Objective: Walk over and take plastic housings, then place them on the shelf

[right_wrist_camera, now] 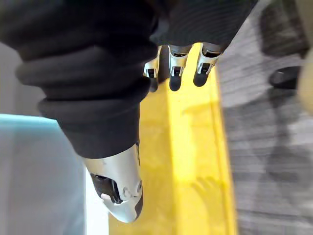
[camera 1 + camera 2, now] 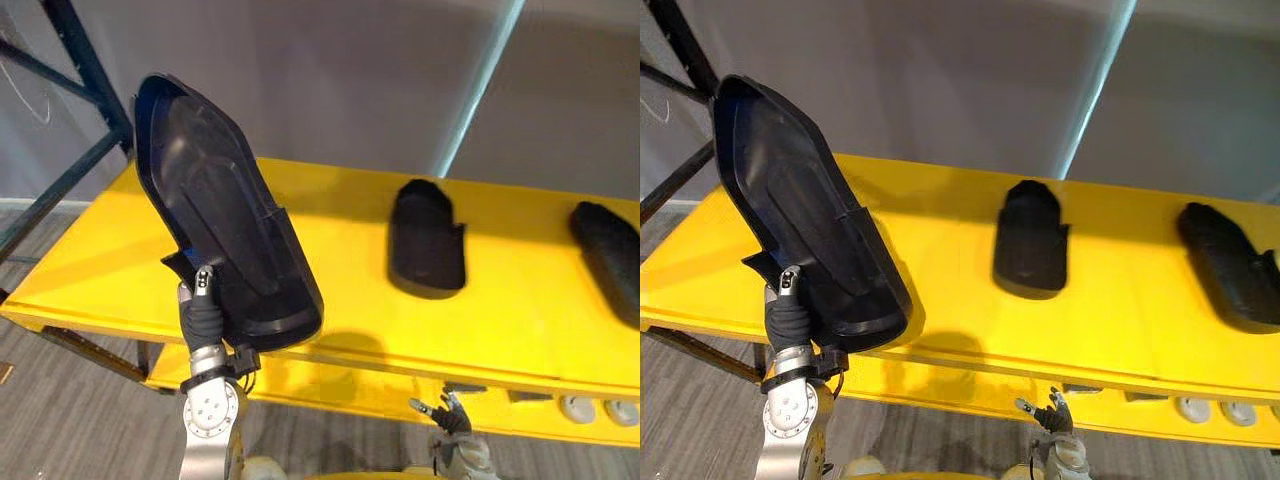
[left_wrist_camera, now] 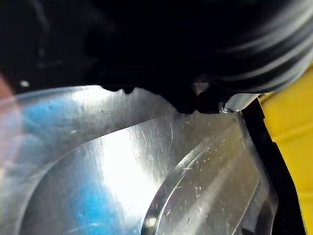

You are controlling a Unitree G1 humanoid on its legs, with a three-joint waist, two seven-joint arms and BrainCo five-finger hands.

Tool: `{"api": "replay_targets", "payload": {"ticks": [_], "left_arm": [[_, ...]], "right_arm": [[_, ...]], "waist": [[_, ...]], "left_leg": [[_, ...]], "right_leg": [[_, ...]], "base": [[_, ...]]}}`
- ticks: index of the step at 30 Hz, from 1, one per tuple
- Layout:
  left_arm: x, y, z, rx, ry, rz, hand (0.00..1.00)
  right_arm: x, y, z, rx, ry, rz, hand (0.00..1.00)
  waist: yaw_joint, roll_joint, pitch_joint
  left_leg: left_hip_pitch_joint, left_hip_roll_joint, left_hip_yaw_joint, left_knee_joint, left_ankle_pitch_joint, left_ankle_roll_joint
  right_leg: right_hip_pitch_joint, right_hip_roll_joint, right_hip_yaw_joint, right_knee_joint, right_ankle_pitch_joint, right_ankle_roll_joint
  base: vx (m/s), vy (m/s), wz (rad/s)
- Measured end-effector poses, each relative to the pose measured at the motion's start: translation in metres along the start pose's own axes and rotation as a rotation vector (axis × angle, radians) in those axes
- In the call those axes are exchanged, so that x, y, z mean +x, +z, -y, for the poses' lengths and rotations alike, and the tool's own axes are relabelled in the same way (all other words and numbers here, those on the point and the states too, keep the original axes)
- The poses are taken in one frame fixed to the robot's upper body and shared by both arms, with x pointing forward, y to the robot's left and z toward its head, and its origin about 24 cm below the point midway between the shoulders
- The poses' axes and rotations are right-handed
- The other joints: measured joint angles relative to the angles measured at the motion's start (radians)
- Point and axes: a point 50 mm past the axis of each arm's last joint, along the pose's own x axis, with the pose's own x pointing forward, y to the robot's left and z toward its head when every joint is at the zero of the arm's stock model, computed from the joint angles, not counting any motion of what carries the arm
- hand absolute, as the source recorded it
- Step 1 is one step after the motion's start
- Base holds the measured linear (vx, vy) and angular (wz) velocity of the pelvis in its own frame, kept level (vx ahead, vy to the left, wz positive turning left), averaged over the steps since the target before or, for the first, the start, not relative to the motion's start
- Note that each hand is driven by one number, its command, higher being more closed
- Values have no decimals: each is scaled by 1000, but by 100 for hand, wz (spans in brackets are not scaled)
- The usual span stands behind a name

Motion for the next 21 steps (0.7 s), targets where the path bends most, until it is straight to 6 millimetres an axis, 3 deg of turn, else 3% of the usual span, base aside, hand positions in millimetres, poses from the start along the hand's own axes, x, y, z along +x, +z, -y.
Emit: {"api": "replay_targets", "payload": {"ticks": [1,2,3,4,5,6,7,8,9,11,12,13,15,21], "left_arm": [[0,-2,1,4,-9,-7,100],[-1,-2,5,17,-48,-4,100],[-3,-1,10,28,-95,3,100],[-4,-1,12,29,-111,0,100],[-7,-1,14,24,-125,-5,100],[-8,-1,17,28,-144,-5,100],[-8,-1,18,30,-145,-2,100],[-8,0,20,29,-145,6,100],[-7,2,23,15,-147,11,100],[-8,3,26,-3,-148,15,100],[-9,2,29,-6,-152,7,100],[-10,1,33,1,-165,-8,100],[-11,1,35,18,-180,-2,100],[-11,1,33,30,-190,0,100]], "right_arm": [[0,0,1,0,-3,2,0],[0,3,0,0,-3,16,0],[1,7,-2,-12,5,29,0],[2,10,-4,-20,11,39,0],[5,20,-5,-39,19,63,0],[4,19,-9,-48,33,65,0],[3,17,-10,-60,44,62,0],[1,13,-11,-65,52,59,0],[0,12,-10,-64,48,57,0],[-1,9,-7,-61,40,55,0],[-1,10,-5,-63,36,60,0],[-4,5,-1,-60,25,49,0],[-5,4,1,-48,20,52,0],[-6,1,-3,-36,28,45,0]], "waist": [[1,1,1],[11,0,0],[22,1,-1],[22,2,-2],[15,32,16],[12,39,24],[14,39,24],[15,39,24],[13,38,24],[14,27,24],[13,25,21],[9,44,33],[13,51,31],[19,35,18]], "left_leg": [[-4,-3,11,19,-10,10],[-12,-7,30,56,-34,25],[-19,-10,62,84,-52,46],[-17,-14,80,80,-56,59],[-8,-25,131,62,-62,101],[6,-33,157,60,-68,128],[16,-34,160,58,-70,137],[25,-55,167,54,-70,148],[26,-81,166,47,-64,159],[9,-129,165,40,-54,170],[-3,-143,156,43,-47,178],[1,-154,137,32,-36,179],[11,-156,131,6,-6,171],[48,-127,145,-67,33,155]], "right_leg": [[2,0,2,-10,36,-6],[-14,-6,5,-17,88,-53],[-38,-11,-1,-20,146,-132],[-51,-13,0,-33,189,-184],[-67,-13,5,-23,219,-199],[-112,15,34,184,46,-103],[-123,39,51,276,-42,-92],[-125,101,83,382,-176,-100],[-118,165,113,407,-266,-102],[-114,249,221,366,-369,-119],[-109,269,259,346,-391,-154],[-90,277,262,322,-378,-166],[-70,276,243,289,-357,-169],[2,319,243,136,-273,-184]], "base": [[-69,383,-26],[-124,418,-56],[-148,404,-67],[-205,385,-78],[-243,367,-68],[-235,344,-61],[-186,240,-45],[-154,176,-16],[-122,137,-5],[-87,66,13],[-91,20,39],[-58,21,38],[-9,14,28],[38,-18,-4]]}}
